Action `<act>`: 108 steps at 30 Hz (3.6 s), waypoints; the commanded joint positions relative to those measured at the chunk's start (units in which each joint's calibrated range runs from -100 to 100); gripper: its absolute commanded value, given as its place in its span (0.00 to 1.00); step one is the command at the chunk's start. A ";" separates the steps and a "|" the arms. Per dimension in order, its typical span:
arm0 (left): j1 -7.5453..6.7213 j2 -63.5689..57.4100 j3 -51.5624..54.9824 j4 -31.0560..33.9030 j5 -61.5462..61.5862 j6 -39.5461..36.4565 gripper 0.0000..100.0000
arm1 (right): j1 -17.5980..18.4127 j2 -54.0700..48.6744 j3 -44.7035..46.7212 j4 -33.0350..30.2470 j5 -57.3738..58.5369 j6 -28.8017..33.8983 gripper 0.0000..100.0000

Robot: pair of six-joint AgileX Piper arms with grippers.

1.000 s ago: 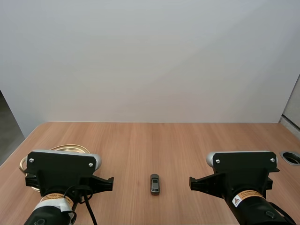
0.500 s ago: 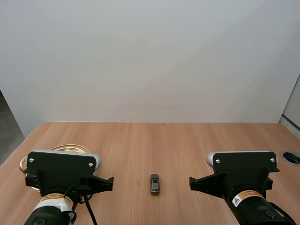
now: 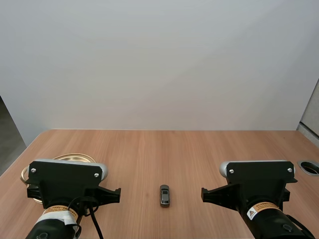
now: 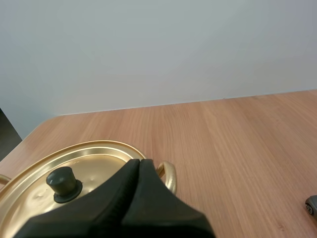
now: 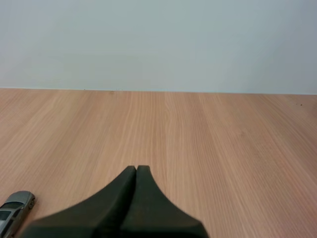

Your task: Open the pot, put the car inside, and close it

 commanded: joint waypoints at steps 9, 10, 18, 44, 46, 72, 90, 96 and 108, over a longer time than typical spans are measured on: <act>-0.03 0.00 0.00 0.01 0.01 0.03 0.00 | 0.02 0.00 0.00 0.01 0.02 0.03 0.00; -0.03 0.00 0.00 0.01 0.01 0.03 0.00 | 0.02 0.00 0.00 0.01 0.02 0.03 0.00; -0.03 0.00 0.00 -0.10 0.04 0.03 0.00 | 0.02 0.00 0.00 0.01 0.02 0.03 0.00; 0.04 0.00 0.00 -1.46 -6.02 0.03 0.00 | 0.27 0.00 0.00 -9.69 0.02 0.03 0.00; 0.04 0.00 0.00 -1.33 -13.02 0.03 0.00 | 0.27 0.00 0.00 -9.76 -1.54 0.03 0.00; 3.06 13.16 -50.88 16.36 50.10 -1.18 0.00 | 0.27 31.31 -38.70 0.40 27.03 -12.07 0.00; 9.67 19.00 -35.95 4.79 68.05 4.61 0.00 | 0.27 46.57 -48.80 32.78 60.65 -31.74 0.00; 9.91 27.19 -35.73 2.25 68.05 4.37 0.00 | 0.27 49.38 -48.80 29.23 67.30 -33.52 0.14; 9.91 32.81 -45.34 17.23 64.09 -3.68 0.05 | 0.27 51.27 -48.80 35.26 68.92 -40.26 1.00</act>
